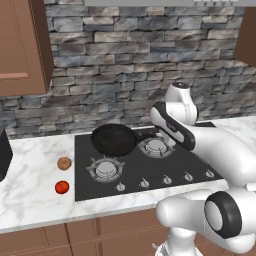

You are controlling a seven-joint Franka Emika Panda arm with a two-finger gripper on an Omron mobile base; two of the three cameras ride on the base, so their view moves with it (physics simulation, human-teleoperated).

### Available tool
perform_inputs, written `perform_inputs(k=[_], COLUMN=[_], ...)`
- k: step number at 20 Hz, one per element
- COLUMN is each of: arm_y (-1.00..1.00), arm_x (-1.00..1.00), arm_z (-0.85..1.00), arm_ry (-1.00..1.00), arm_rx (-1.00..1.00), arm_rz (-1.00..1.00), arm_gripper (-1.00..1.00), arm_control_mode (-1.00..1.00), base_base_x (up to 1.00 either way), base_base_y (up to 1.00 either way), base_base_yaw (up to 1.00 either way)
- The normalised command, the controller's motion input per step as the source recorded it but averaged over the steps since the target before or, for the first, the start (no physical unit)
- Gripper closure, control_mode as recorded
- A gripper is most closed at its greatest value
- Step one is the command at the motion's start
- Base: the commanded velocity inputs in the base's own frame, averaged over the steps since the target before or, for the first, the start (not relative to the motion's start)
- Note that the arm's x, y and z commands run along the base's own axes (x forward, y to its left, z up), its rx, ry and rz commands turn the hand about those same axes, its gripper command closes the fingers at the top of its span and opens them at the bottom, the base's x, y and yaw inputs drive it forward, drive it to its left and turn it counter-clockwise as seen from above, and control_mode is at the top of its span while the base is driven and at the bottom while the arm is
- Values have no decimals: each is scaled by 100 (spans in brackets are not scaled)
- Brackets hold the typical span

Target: Place the pan on the front left burner on the stove. Then place the tomato and the onion in the pan and turn on the front left burner.

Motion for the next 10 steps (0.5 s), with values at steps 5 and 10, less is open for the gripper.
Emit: perform_inputs(k=[5, 10], arm_y=[0, 3], arm_x=[14, 14], arm_z=[-29, -29], arm_ry=[0, 2], arm_rx=[0, -5], arm_rz=[7, 3], arm_gripper=[100, 100], arm_control_mode=[-100, -100], base_base_x=[0, 0], base_base_y=[0, 0], base_base_yaw=[0, 0])
